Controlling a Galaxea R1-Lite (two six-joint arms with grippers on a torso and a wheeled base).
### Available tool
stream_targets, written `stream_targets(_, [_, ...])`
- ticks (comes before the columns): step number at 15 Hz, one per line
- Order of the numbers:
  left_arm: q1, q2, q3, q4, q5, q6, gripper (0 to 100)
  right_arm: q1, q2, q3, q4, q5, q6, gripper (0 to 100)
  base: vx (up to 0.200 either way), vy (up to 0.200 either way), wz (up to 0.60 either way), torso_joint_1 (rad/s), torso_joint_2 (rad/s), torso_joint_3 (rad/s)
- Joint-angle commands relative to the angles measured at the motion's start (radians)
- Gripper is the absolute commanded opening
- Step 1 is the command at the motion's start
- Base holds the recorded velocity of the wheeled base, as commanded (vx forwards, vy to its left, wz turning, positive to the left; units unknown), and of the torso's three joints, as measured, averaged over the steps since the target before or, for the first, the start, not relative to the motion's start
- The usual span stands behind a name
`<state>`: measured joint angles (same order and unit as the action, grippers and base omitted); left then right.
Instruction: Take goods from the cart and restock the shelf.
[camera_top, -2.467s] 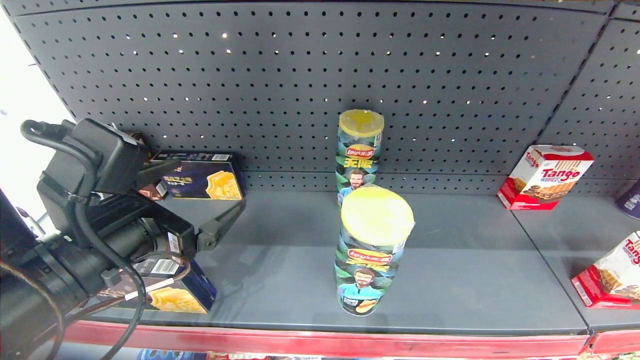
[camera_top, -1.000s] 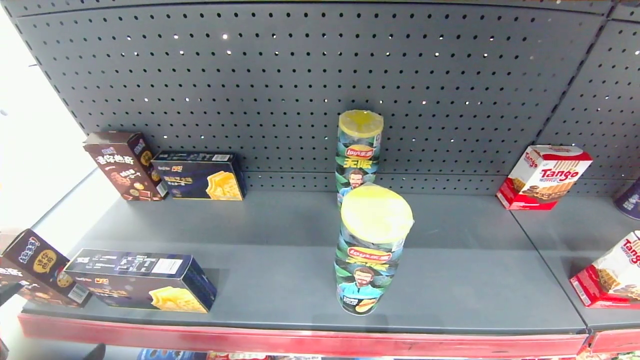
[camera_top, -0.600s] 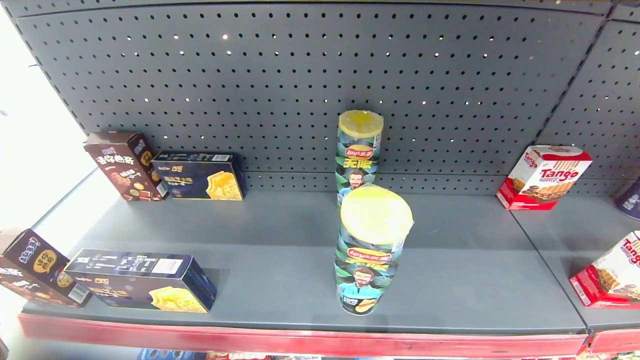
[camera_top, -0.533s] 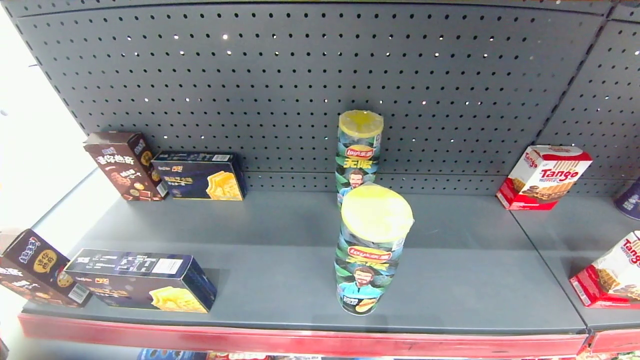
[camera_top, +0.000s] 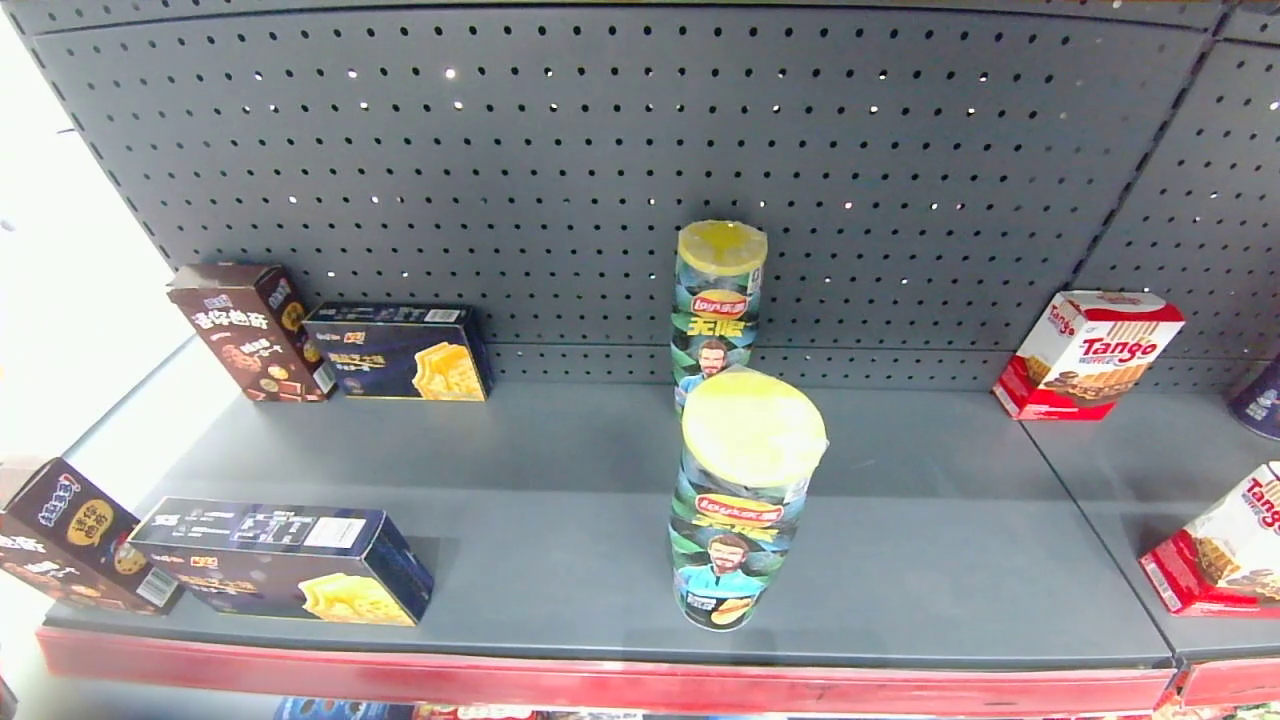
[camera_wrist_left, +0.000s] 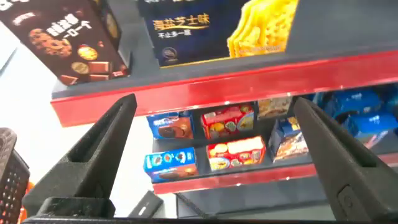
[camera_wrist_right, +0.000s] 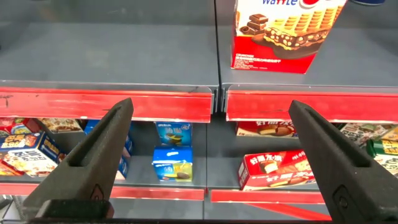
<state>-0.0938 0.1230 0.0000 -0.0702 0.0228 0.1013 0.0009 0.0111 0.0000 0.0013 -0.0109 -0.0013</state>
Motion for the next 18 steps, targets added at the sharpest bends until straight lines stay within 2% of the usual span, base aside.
stream_targets(1, [0.141, -0.049, 0.000, 0.000, -0.007, -0.014, 100, 0.001, 0.003, 0.000, 0.000, 0.000, 0.000, 100, 0.000, 0.000, 0.00, 0.000, 0.00, 0.000])
stream_targets(2, [0.088, -0.085, 0.000, -0.002, -0.009, -0.031, 100, 0.001, 0.003, 0.000, 0.000, 0.000, 0.000, 100, 0.000, 0.000, 0.00, 0.000, 0.00, 0.000])
stream_targets(4, [0.091, -0.123, 0.000, 0.000, -0.007, -0.040, 100, 0.001, 0.003, 0.000, 0.000, 0.000, 0.000, 100, 0.000, 0.000, 0.00, 0.000, 0.00, 0.000])
stream_targets(8, [0.091, -0.123, 0.000, 0.000, -0.012, -0.029, 100, 0.001, 0.003, 0.000, 0.000, 0.000, 0.000, 100, 0.000, 0.000, 0.00, 0.000, 0.00, 0.000])
stream_targets(9, [0.091, -0.121, 0.000, 0.003, -0.027, -0.032, 100, 0.001, 0.003, 0.000, 0.000, 0.000, 0.000, 100, 0.000, 0.000, 0.00, 0.000, 0.00, 0.000])
stream_targets(10, [0.091, -0.121, 0.000, 0.003, -0.070, -0.032, 100, 0.001, 0.003, 0.000, 0.000, 0.000, 0.000, 100, 0.000, 0.000, 0.00, 0.000, 0.00, 0.000])
stream_targets(11, [0.091, -0.121, 0.000, 0.004, -0.075, -0.058, 100, 0.001, 0.003, 0.000, 0.000, 0.000, 0.000, 100, 0.000, 0.000, 0.00, 0.000, 0.00, 0.000])
stream_targets(12, [0.091, -0.121, 0.000, 0.004, -0.034, -0.089, 100, 0.001, 0.003, 0.000, 0.000, 0.000, 0.000, 100, 0.000, 0.000, 0.00, 0.000, 0.00, 0.000])
stream_targets(13, [0.091, -0.121, 0.000, 0.004, -0.021, -0.094, 100, 0.001, 0.003, 0.000, 0.000, 0.000, 0.000, 100, 0.000, 0.000, 0.00, 0.000, 0.00, 0.000])
stream_targets(14, [0.092, -0.120, 0.000, 0.004, -0.006, -0.094, 100, 0.001, 0.003, 0.000, 0.000, 0.000, 0.000, 100, 0.000, 0.000, 0.00, 0.000, 0.00, 0.000])
stream_targets(15, [0.094, -0.120, -0.003, 0.027, 0.057, -0.087, 100, -0.001, 0.003, 0.000, 0.000, 0.000, 0.000, 100, 0.000, 0.000, 0.00, 0.000, 0.00, 0.000])
stream_targets(16, [0.094, -0.121, -0.011, 0.050, 0.144, -0.084, 100, 0.001, 0.003, 0.000, 0.000, 0.000, 0.000, 100, 0.000, 0.000, 0.00, 0.000, 0.00, 0.000])
stream_targets(17, [0.094, -0.121, -0.015, 0.067, 0.177, -0.083, 100, 0.001, 0.003, 0.000, 0.000, 0.000, 0.000, 100, 0.000, 0.000, 0.00, 0.000, 0.00, 0.000])
stream_targets(18, [0.091, -0.123, -0.015, 0.067, 0.166, -0.077, 100, 0.001, 0.003, 0.000, 0.000, 0.000, 0.000, 100, 0.000, 0.000, 0.00, 0.000, 0.00, 0.000])
